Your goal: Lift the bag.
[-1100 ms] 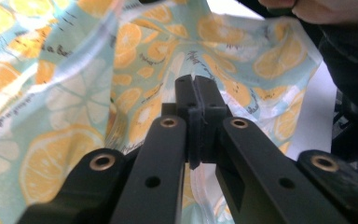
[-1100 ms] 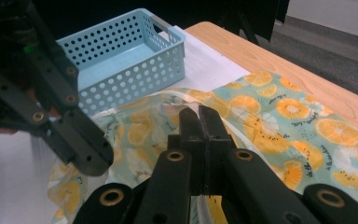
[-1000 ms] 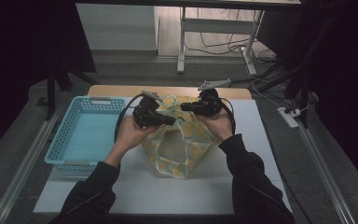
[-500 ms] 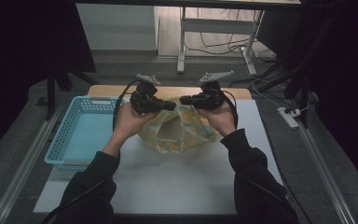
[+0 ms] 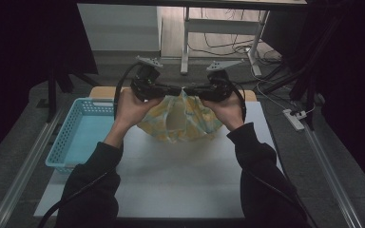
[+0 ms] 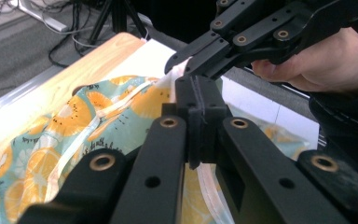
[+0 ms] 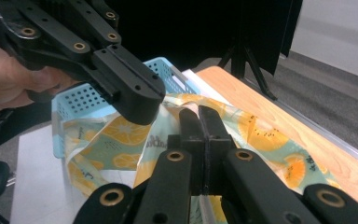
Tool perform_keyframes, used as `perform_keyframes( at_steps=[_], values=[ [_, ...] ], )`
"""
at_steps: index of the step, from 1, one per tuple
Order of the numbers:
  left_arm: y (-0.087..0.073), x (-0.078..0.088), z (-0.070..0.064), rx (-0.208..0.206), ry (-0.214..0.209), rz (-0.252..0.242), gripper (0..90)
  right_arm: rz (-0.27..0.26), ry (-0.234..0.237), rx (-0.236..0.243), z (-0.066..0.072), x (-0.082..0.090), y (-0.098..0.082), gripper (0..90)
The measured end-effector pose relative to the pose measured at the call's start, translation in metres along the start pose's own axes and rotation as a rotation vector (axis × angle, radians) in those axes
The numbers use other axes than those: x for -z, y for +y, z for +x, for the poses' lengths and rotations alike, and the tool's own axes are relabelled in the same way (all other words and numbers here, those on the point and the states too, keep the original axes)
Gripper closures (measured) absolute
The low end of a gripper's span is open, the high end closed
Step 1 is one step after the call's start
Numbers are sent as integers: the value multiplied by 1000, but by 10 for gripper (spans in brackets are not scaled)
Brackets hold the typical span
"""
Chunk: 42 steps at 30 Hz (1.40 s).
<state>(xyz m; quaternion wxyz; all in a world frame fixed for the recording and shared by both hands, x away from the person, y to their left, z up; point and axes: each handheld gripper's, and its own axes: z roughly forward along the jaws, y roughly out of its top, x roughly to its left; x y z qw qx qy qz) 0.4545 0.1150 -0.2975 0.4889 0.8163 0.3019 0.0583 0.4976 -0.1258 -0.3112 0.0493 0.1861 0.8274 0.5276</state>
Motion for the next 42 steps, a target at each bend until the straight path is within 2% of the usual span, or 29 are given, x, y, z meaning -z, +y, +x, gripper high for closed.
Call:
perform_keyframes(
  at_steps=[15, 32, 37, 42],
  values=[
    [33, 21, -13, -44, 13, -65, 900, -49, 1, 33, 12, 20, 30, 900],
    [67, 45, -26, -80, 25, -168, 900, -116, -22, 66, 21, 44, 65, 900],
    [75, 46, -27, -79, 21, -188, 900, -129, -36, 71, 22, 49, 72, 900],
    [76, 38, -22, -70, 37, -170, 900, -117, -64, 67, 18, 47, 72, 900]
  ],
)
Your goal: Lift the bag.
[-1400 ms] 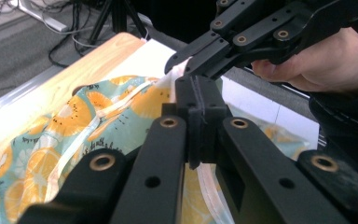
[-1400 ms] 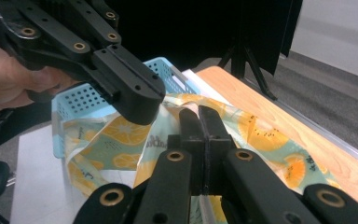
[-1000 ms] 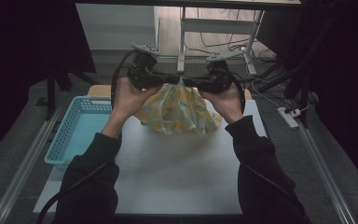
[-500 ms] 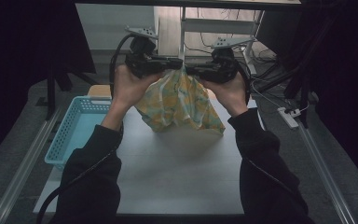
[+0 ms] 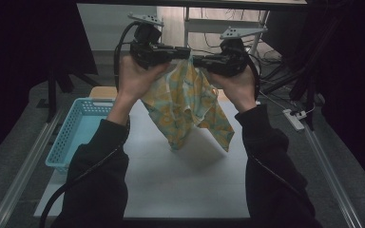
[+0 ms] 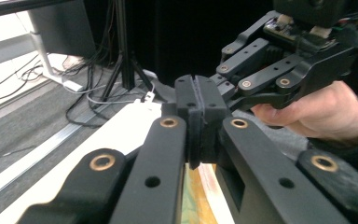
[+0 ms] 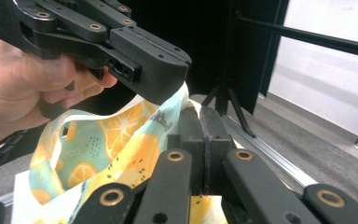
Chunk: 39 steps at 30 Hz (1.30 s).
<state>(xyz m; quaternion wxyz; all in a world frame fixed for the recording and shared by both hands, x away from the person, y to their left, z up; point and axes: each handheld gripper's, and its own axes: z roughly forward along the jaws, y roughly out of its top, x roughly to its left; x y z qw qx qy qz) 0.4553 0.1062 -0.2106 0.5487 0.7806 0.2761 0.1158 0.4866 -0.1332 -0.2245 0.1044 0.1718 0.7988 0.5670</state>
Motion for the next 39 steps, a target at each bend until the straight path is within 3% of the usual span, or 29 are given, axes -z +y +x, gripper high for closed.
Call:
perform_keyframes(
  at_steps=[9, 19, 27, 31, 39],
  values=[
    [-12, -19, 13, -3, 37, 35, 900, 24, -32, -34, -14, -10, -17, 900],
    [-27, -35, 22, -4, 79, 92, 897, 62, -70, -33, -19, -23, -31, 900],
    [-34, -41, 26, 10, 69, 97, 880, 71, -82, -41, -23, -27, -37, 875],
    [-38, -42, 27, 6, 68, 99, 821, 75, -87, -52, -25, -26, -40, 816],
    [-50, -41, 32, 32, 49, 100, 618, 80, -89, -61, -26, -25, -45, 690]
  ],
)
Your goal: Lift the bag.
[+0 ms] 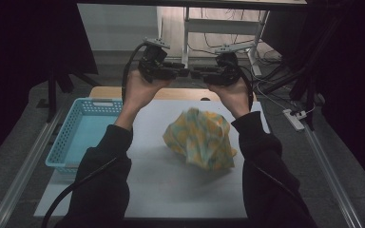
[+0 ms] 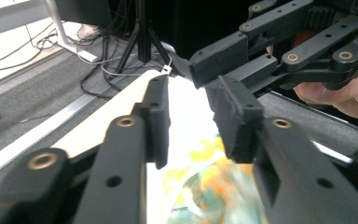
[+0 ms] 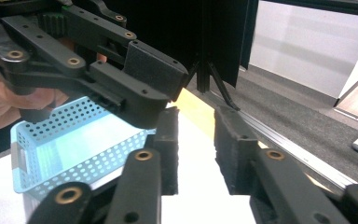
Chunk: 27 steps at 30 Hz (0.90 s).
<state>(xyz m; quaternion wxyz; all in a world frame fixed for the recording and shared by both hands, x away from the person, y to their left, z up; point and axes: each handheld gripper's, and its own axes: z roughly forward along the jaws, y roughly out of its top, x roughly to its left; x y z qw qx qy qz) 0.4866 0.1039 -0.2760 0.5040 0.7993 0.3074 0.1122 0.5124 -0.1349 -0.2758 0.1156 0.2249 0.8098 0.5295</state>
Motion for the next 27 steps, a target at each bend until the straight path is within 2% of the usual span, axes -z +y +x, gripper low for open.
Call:
perform_keyframes(
  at_steps=[5, 11, 17, 22, 27],
  values=[
    [-9, -2, 1, -6, 11, 20, 495, 9, 6, -8, 0, 0, -6, 622],
    [-19, 0, -2, -38, 29, 7, 348, 34, -2, 0, 2, -1, -14, 528],
    [-29, 2, -6, -36, 56, 3, 195, 34, -11, -5, 3, 0, -23, 445],
    [-39, 5, -8, -41, 62, 23, 117, 32, -30, -15, 3, 1, -33, 351],
    [-52, 7, -9, -37, 70, 43, 77, 25, -20, -26, 3, 1, -43, 272]
  ],
)
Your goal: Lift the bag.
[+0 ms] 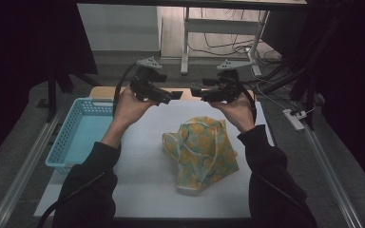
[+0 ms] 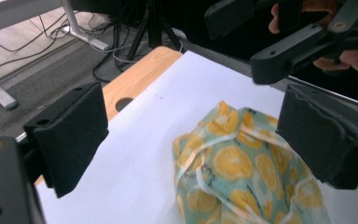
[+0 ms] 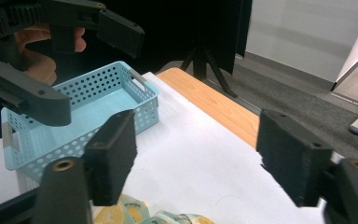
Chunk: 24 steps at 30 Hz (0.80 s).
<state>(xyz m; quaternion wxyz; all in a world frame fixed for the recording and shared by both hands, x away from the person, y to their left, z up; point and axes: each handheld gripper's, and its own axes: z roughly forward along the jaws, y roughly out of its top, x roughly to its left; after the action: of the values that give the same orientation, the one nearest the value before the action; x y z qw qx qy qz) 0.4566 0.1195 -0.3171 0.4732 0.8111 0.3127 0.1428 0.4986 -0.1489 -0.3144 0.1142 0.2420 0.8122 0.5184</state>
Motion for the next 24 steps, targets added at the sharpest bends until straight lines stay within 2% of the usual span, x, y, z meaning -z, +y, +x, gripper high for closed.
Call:
perform_keyframes(
  at_steps=[6, 9, 12, 17, 22, 24],
  values=[
    [-20, 3, -2, 21, -23, 8, 4, -4, 17, -9, 2, 3, -13, 210],
    [-31, 6, -4, 28, -33, 4, 0, -6, 27, -12, 5, 4, -19, 186],
    [-42, 9, -5, 36, -43, 0, 0, 11, 17, 9, 10, 5, -25, 167],
    [-60, 16, -10, 46, -32, 18, 0, 12, 20, 12, 15, 8, -39, 131],
    [-81, 22, -16, 60, -36, 34, 0, 35, 13, 14, 18, 10, -55, 101],
    [-90, 23, -18, 64, -33, 43, 0, 50, 15, 6, 20, 11, -61, 63]
  ],
)
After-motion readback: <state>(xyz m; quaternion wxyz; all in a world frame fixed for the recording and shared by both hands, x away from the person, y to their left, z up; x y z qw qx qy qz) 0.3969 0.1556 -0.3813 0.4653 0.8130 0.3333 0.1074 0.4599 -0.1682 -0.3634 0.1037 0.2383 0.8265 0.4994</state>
